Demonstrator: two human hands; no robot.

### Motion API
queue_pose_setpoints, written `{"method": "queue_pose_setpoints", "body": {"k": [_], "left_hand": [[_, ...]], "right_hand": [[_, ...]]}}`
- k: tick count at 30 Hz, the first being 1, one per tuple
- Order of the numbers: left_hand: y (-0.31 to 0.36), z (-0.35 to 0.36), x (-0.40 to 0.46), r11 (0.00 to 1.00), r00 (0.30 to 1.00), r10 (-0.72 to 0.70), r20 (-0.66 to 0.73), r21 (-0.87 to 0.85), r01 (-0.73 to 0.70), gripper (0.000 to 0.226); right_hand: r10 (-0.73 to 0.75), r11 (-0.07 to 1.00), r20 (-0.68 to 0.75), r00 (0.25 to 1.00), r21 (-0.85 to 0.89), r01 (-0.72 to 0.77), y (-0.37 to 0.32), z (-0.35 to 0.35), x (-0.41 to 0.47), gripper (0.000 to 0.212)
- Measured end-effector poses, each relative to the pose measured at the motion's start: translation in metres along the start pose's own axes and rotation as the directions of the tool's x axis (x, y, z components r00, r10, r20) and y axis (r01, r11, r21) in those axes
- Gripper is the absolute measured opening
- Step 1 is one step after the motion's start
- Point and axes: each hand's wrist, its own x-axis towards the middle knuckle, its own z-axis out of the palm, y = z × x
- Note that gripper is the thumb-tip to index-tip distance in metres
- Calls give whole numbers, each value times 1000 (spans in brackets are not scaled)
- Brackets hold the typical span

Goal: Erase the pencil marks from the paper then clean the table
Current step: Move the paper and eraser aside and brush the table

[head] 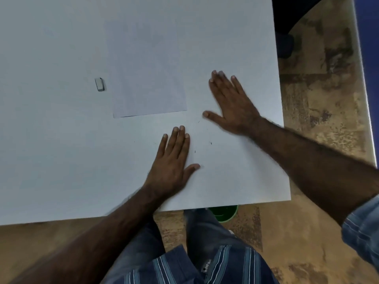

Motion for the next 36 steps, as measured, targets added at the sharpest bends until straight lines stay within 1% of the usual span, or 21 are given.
{"method": "queue_pose_setpoints", "body": {"k": [2,4,7,9,11,12,14,16,17,19,21,24,26,27,28,29,31,32,33,34,36], "left_hand": [[16,7,-4,1000,1000,-17,-2,11,17,85],[32,11,-3,1000,1000,12,-6,8,-12,83],[50,15,-8,993,992,114,-55,-36,-116,75],[49,14,-20,994,992,88,-90,-53,-93,76],[41,11,-31,996,988,-48,-147,-82,36,83],[35,10,-35,989,976,-135,-169,-86,122,88],[26,10,-38,959,945,-283,-165,-62,276,96],[25,11,-34,944,933,-331,-143,-37,329,102],[28,12,-31,947,937,-321,-134,-34,319,103],[39,14,-21,965,957,-261,-123,-34,259,102],[52,18,-12,987,981,-162,-107,-29,160,98],[59,20,-8,997,994,-34,-105,-75,26,86],[49,16,-16,993,988,-25,-153,-119,7,81],[39,13,-23,992,980,-55,-192,-126,30,80],[27,10,-31,989,966,-115,-230,-122,89,81],[14,8,-38,977,944,-203,-259,-111,180,85],[-14,4,-50,908,866,-417,-275,-94,407,95],[-24,2,-53,860,821,-506,-265,-91,501,100],[-30,2,-53,824,789,-562,-250,-85,560,103],[-32,2,-51,813,783,-577,-232,-77,577,105],[-24,5,-43,861,839,-507,-195,-72,503,108]], "right_hand": [[-140,990,20,990,-5,140,-13,2,-19,96],[-258,966,10,966,0,258,-28,5,-46,91],[-370,928,25,929,70,367,-38,7,-83,82],[-414,906,53,909,116,407,-32,4,-92,81],[-364,923,25,931,145,357,-19,2,-87,81],[-296,945,-5,955,142,294,-11,1,-78,82],[-126,985,-46,991,109,131,4,-2,-56,84],[-2,997,-30,1000,77,5,11,-4,-36,87],[16,998,-16,1000,65,-15,10,-3,-28,88],[-21,998,-9,1000,56,21,-2,1,-21,90],[-108,992,-38,993,56,110,-22,6,-27,88],[-225,970,-76,971,78,231,-46,12,-53,74],[-294,946,-59,954,122,300,-48,11,-73,68],[-321,933,-51,946,155,325,-46,11,-82,66],[-320,925,-56,946,196,324,-41,11,-90,64],[-273,929,-77,959,238,284,-36,11,-98,63],[-68,949,-128,989,299,104,-24,14,-116,65],[46,950,-144,989,311,1,-19,15,-123,66],[140,945,-155,978,315,-86,-15,17,-128,66],[207,937,-162,965,315,-148,-13,19,-132,66],[268,928,-172,948,311,-206,-13,22,-133,66]]}}
